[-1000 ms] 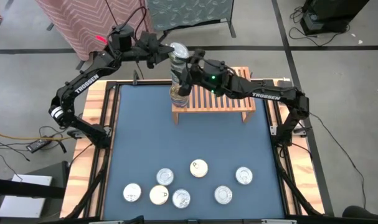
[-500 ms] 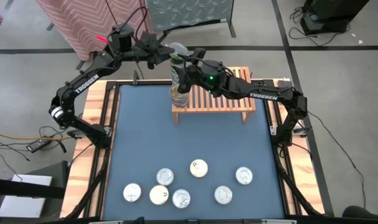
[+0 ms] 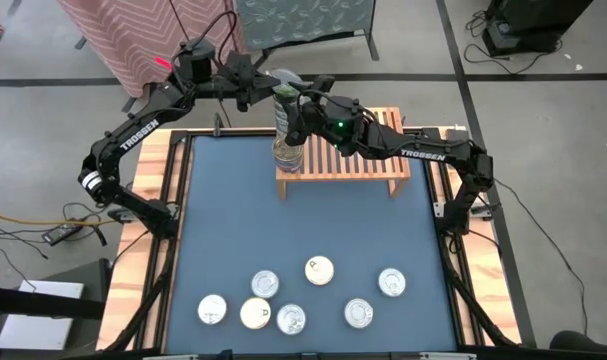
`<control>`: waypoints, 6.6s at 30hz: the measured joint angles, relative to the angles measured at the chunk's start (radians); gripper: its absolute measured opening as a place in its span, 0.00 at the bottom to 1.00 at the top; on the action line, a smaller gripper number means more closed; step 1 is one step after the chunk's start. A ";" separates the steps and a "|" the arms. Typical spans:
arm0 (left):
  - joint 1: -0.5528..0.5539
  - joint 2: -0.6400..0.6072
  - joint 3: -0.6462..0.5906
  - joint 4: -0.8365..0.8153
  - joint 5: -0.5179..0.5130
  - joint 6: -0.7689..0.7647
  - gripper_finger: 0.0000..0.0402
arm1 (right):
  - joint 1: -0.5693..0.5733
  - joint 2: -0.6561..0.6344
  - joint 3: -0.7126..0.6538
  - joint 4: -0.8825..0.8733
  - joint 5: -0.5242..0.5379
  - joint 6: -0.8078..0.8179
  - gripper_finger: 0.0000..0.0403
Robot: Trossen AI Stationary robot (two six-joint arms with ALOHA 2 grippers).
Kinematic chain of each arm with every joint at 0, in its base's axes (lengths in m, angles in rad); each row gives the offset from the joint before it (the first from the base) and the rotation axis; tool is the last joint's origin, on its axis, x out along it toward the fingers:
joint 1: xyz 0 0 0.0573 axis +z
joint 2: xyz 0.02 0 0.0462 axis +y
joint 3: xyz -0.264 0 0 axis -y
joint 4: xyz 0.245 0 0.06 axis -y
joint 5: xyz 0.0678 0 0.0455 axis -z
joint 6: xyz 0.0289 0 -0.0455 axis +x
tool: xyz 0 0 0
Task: Stack canned seafood by type on shelf
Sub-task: Stack the green tuna can on top of the other green tuna cans on the shelf, then stack the blue tuna can on top of the other blue tuna cans on the shelf
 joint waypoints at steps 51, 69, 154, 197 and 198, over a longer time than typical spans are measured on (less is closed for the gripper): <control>0.059 -0.018 -0.001 -0.095 0.233 0.032 0.56 | -0.031 0.005 0.000 -0.054 -0.014 0.001 0.40; 0.100 -0.023 0.000 -0.087 0.188 0.053 0.56 | -0.020 0.005 0.000 -0.055 -0.032 0.004 0.49; -0.365 -0.939 -0.730 -0.270 -0.035 0.201 0.56 | 0.543 -0.321 -0.581 -0.654 -0.377 1.546 0.56; -1.111 -0.136 -0.821 0.468 -0.553 0.067 0.50 | 0.743 -0.010 -0.831 -0.075 -0.052 1.675 0.58; -1.113 -0.135 -0.821 0.463 -0.561 0.064 0.50 | 0.738 -0.002 -0.825 -0.069 -0.047 1.676 0.58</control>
